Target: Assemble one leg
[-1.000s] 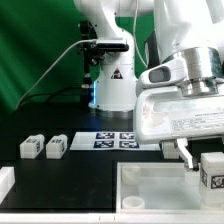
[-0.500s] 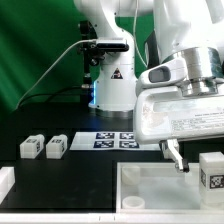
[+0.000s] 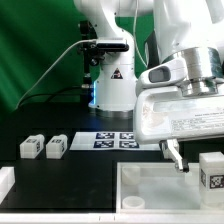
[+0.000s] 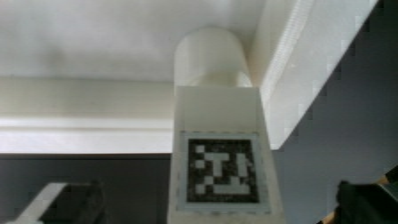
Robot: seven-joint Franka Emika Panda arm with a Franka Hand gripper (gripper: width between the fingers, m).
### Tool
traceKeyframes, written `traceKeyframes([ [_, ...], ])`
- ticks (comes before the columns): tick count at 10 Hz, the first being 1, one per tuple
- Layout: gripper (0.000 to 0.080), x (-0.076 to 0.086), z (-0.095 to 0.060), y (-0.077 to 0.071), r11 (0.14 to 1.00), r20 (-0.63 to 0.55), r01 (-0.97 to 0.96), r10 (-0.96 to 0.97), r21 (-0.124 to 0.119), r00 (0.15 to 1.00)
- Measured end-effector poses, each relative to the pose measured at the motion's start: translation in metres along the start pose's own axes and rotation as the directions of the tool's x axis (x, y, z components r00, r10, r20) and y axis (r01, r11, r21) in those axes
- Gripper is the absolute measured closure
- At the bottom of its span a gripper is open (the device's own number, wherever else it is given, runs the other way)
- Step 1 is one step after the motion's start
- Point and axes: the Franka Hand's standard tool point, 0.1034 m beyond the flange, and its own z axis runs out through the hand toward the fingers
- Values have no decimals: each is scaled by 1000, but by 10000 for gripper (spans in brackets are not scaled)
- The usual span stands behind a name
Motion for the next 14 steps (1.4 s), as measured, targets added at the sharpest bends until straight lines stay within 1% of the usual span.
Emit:
traceKeyframes([
  [1,151,0,0,0,1000,1,0,0,0,1000],
  [2,151,-2,-1,1,1000,84,-7,6,9,996],
  [3,151,11,-12,4,1000,85,-10,10,8,996],
  [4,151,5,-10,2,1000,178,-16,12,21,984],
  [5,151,10,-9,2,999,298,-28,15,38,955],
  [6,151,15,-7,3,998,394,-43,21,46,919],
  [7,151,15,-6,1,997,476,-58,25,53,879],
  [9,151,15,-9,0,995,634,-69,9,70,773],
  [10,151,25,-1,3,996,581,-66,17,63,814],
  [11,151,21,-1,3,996,581,-66,18,62,814],
  [13,438,21,0,3,996,580,-66,18,62,814],
  [14,510,22,0,3,996,580,-66,18,62,815],
])
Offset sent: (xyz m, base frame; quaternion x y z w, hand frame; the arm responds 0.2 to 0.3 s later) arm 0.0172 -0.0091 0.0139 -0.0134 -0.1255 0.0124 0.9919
